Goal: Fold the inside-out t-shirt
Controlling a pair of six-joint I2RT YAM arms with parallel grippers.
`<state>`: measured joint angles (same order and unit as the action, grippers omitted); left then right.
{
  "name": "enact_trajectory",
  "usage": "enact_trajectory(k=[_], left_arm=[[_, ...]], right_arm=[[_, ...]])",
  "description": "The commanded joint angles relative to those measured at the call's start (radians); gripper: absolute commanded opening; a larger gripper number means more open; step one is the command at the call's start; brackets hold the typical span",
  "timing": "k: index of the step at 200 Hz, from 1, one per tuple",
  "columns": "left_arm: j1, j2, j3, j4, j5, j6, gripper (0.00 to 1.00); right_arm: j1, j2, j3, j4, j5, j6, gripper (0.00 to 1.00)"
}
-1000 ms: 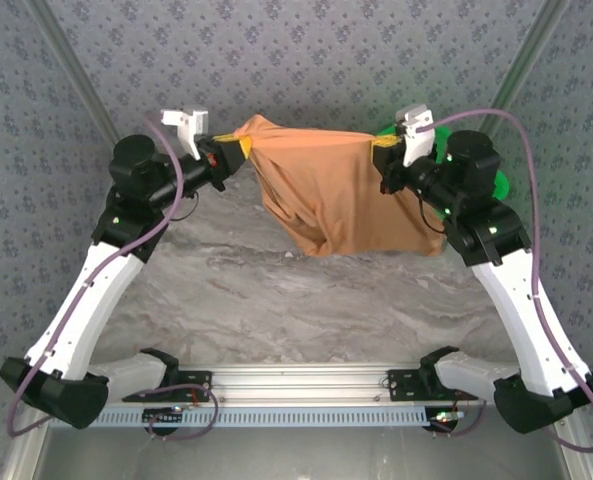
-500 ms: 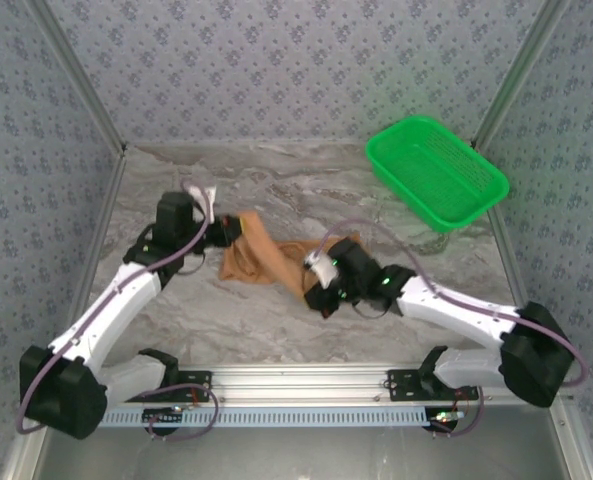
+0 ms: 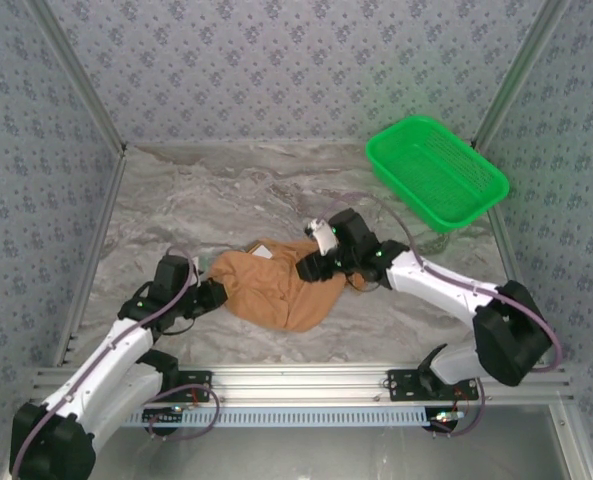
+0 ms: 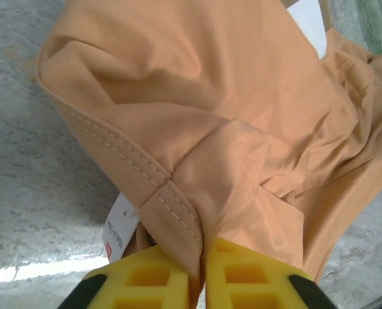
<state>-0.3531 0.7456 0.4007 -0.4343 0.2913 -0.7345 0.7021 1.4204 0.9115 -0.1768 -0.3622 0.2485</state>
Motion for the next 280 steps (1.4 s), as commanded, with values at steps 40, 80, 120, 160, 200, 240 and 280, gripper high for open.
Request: enact_trajectory(k=[40,80,120,160,200,240,280], left_arm=[[0.008,-0.006,0.068,-0.004,-0.153,0.009,0.72],[0.009,0.296,0.133,0.158,-0.162,0.071,0.77],[0.009,0.445,0.185,0.248,-0.117,0.129,0.43],[0.009,0.436,0.272,0.3,-0.092,0.205,0.0],[0.009,0.376,0.393,0.367,-0.068,0.263,0.0],[0.009,0.279,0.452,0.475,0.002,0.303,0.0],[0.009,0.217,0.321,0.376,0.002,0.305,0.0]], right_arm=[[-0.01,0.302,0.224,-0.062,0.175,-0.012,0.51],[-0.006,0.395,0.263,-0.056,0.169,-0.006,0.45],[-0.044,0.384,0.263,-0.051,0.143,0.0,0.07],[-0.138,0.176,0.218,-0.071,0.112,-0.014,0.0],[-0.225,-0.092,0.237,-0.129,0.114,-0.059,0.0],[-0.258,-0.296,0.273,-0.169,0.146,-0.121,0.0],[-0.257,-0.389,0.128,-0.234,0.149,-0.094,0.0]])
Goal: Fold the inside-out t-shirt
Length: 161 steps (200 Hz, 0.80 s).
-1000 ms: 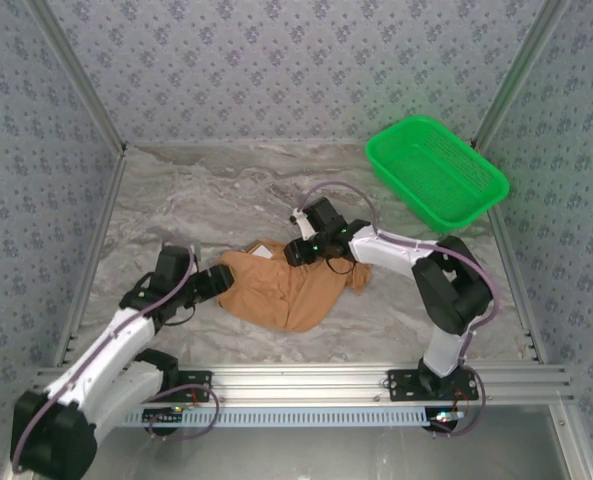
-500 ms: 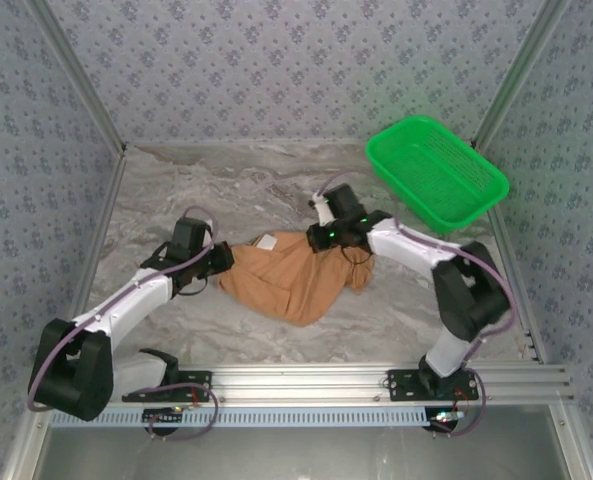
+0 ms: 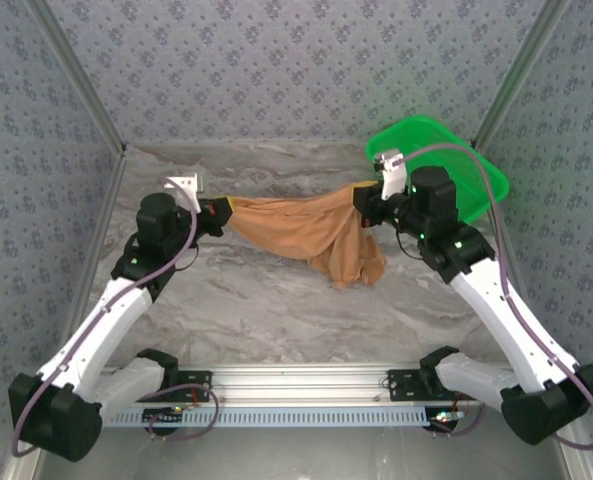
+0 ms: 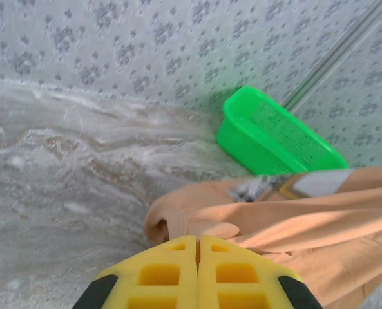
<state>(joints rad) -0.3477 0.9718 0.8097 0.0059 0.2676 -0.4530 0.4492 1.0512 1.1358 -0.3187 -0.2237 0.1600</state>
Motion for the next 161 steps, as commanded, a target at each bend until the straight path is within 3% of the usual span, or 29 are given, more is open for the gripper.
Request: enact_trajectory(k=[1,33,74,95,125,161], left_arm=[[0.004,-0.009,-0.092,-0.069,0.025,0.023,0.0],[0.0,0.022,-0.293,-0.178,0.047,-0.039,0.0],[-0.041,0.059,-0.371,-0.181,0.082,-0.067,0.31],[-0.069,0.063,-0.328,-0.183,0.076,-0.045,0.47],[-0.142,0.058,-0.273,-0.219,0.032,0.031,0.62],[-0.391,0.12,-0.201,-0.176,-0.095,0.203,0.7]], right_arm=[[-0.005,-0.021,-0.104,-0.093,0.012,-0.004,0.0],[-0.003,-0.034,-0.325,-0.132,0.08,0.153,0.0],[0.005,0.052,-0.407,-0.094,0.111,0.244,0.0],[0.021,0.127,-0.309,-0.169,0.187,0.174,0.15],[0.155,0.13,-0.23,-0.218,0.285,0.013,0.35],[0.181,0.149,-0.27,-0.187,0.201,0.049,0.42]])
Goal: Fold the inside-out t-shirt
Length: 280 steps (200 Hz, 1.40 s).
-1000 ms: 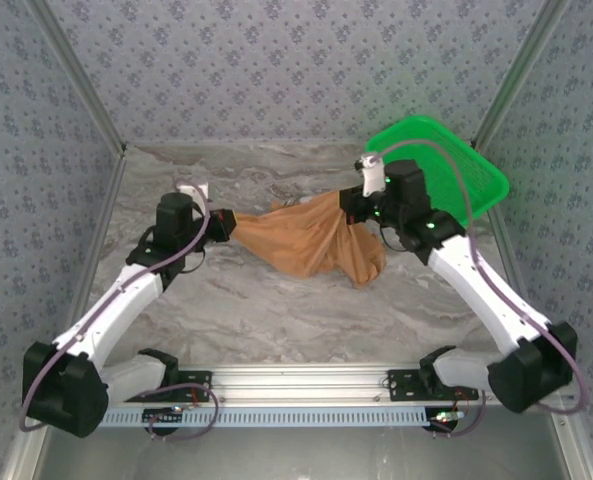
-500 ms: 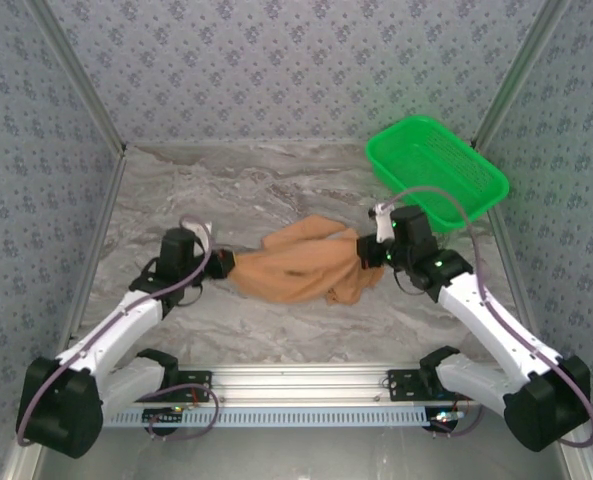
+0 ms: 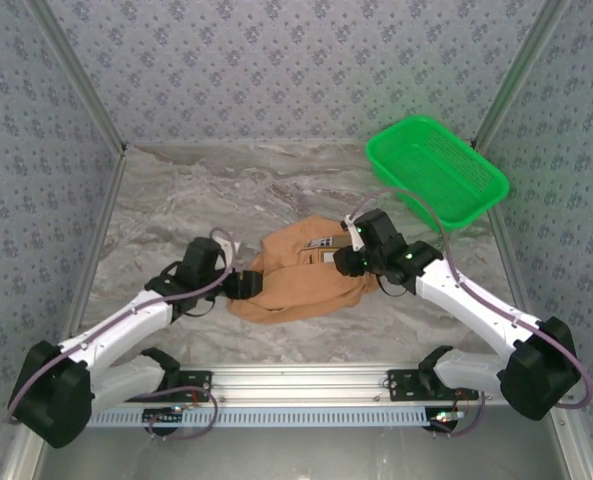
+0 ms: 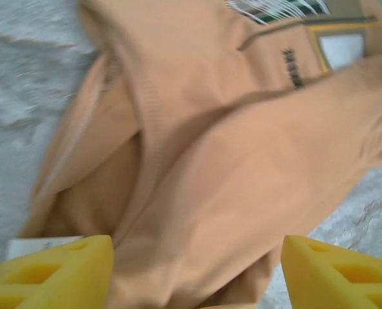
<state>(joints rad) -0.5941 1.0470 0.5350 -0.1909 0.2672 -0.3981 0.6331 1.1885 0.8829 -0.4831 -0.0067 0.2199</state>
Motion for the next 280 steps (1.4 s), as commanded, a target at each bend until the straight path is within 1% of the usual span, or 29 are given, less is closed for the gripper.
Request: enact_trajectory(k=[1,22,43,63,92,117,131,161,178,210,227,243,253,259,271,280], left_arm=[[-0.152,0.05,0.078,0.021,-0.097,0.156,0.7],[-0.281,0.204,0.172,0.026,-0.136,0.277,0.7],[-0.36,0.371,0.268,0.0,-0.213,0.387,0.7],[-0.394,0.489,0.339,0.006,-0.259,0.456,0.7],[-0.414,0.62,0.411,-0.002,-0.264,0.512,0.7],[-0.42,0.682,0.439,0.008,-0.258,0.531,0.69],[-0.42,0.698,0.444,0.021,-0.271,0.529,0.64],[-0.416,0.697,0.45,0.037,-0.257,0.509,0.47],[-0.405,0.696,0.459,0.036,-0.215,0.498,0.38],[-0.376,0.696,0.473,0.034,-0.149,0.483,0.3],[-0.362,0.696,0.478,0.038,-0.121,0.475,0.23],[-0.351,0.696,0.485,0.038,-0.104,0.472,0.15],[-0.341,0.69,0.491,0.035,-0.094,0.465,0.08],[-0.331,0.681,0.493,0.034,-0.082,0.456,0.04],[-0.308,0.651,0.496,0.036,-0.044,0.42,0.0],[-0.283,0.616,0.497,0.038,-0.016,0.371,0.0]], right_arm=[[-0.004,0.013,-0.018,-0.022,-0.016,-0.01,0.41],[-0.059,0.01,-0.017,-0.014,-0.035,0.025,0.41],[-0.143,-0.029,-0.026,0.005,-0.113,0.043,0.41],[-0.201,-0.068,-0.045,0.026,-0.175,0.057,0.41],[-0.243,-0.1,-0.068,0.017,-0.204,0.061,0.41],[-0.261,-0.115,-0.084,0.019,-0.222,0.062,0.41],[-0.265,-0.113,-0.086,0.016,-0.229,0.062,0.41],[-0.268,-0.113,-0.093,0.021,-0.236,0.064,0.41],[-0.268,-0.11,-0.097,0.028,-0.24,0.065,0.41],[-0.269,-0.1,-0.099,0.037,-0.245,0.064,0.4],[-0.269,-0.099,-0.101,0.04,-0.244,0.064,0.4],[-0.269,-0.099,-0.104,0.042,-0.242,0.065,0.4],[-0.268,-0.101,-0.1,0.049,-0.232,0.065,0.39],[-0.263,-0.105,-0.097,0.043,-0.23,0.064,0.39],[-0.254,-0.118,-0.089,0.025,-0.228,0.042,0.39],[-0.24,-0.14,-0.084,0.01,-0.228,0.01,0.39]])
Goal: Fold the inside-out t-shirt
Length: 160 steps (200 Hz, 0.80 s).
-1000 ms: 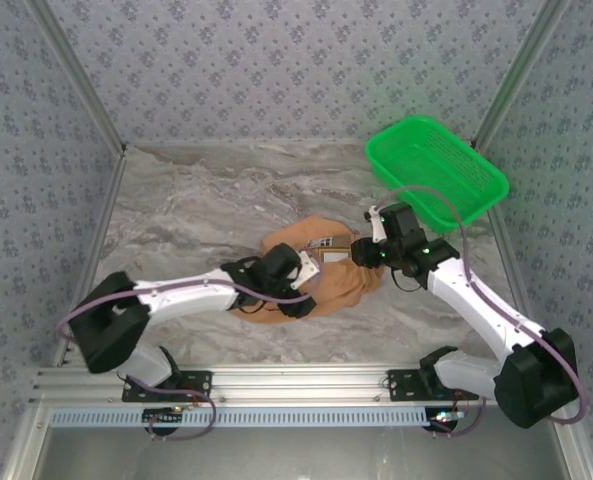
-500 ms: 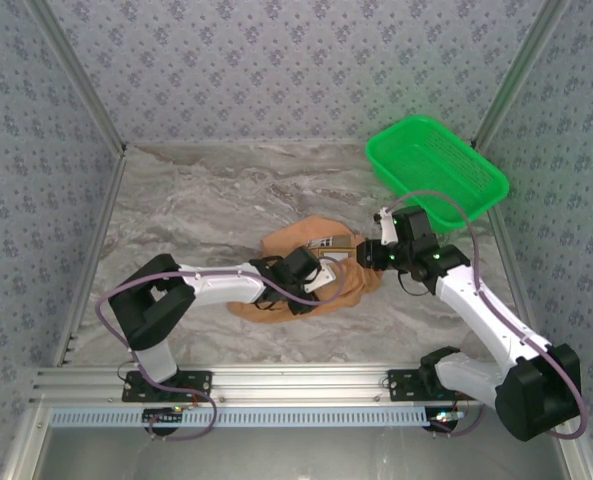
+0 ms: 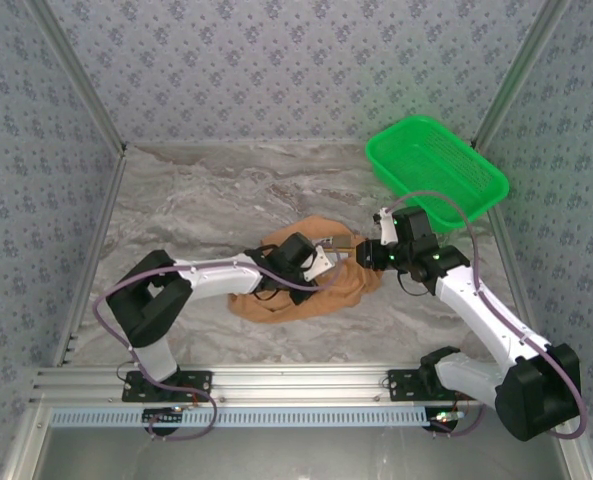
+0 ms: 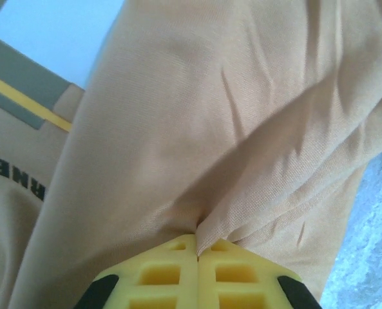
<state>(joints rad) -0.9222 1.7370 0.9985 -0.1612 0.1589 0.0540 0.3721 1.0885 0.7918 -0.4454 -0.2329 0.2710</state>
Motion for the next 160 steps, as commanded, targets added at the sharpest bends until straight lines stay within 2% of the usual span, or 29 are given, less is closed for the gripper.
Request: enact_trajectory(k=[1,31,49,62,73,117,140,160], left_arm=[[0.049,-0.078,0.034,0.008,0.097,-0.087,0.0],[0.162,-0.171,0.025,0.019,0.279,-0.299,0.0],[0.201,-0.183,0.031,0.01,0.348,-0.358,0.0],[0.218,-0.18,0.047,-0.016,0.388,-0.381,0.0],[0.23,-0.177,0.066,-0.041,0.41,-0.404,0.0],[0.28,-0.168,0.069,-0.033,0.486,-0.506,0.0],[0.296,-0.167,0.069,-0.025,0.496,-0.535,0.0],[0.303,-0.166,0.072,-0.017,0.506,-0.551,0.0]], right_arm=[[0.024,-0.042,0.008,-0.03,-0.002,-0.045,0.39],[0.145,-0.118,-0.031,0.034,-0.073,-0.125,0.42],[0.229,-0.076,-0.059,0.116,-0.094,-0.116,0.43],[0.286,-0.019,-0.07,0.169,-0.059,-0.087,0.43],[0.318,0.031,-0.085,0.241,-0.052,-0.059,0.43],[0.389,0.211,-0.185,0.625,0.03,0.221,0.46],[0.436,0.278,-0.217,0.755,0.103,0.276,0.47],[0.453,0.341,-0.242,0.882,0.107,0.323,0.48]])
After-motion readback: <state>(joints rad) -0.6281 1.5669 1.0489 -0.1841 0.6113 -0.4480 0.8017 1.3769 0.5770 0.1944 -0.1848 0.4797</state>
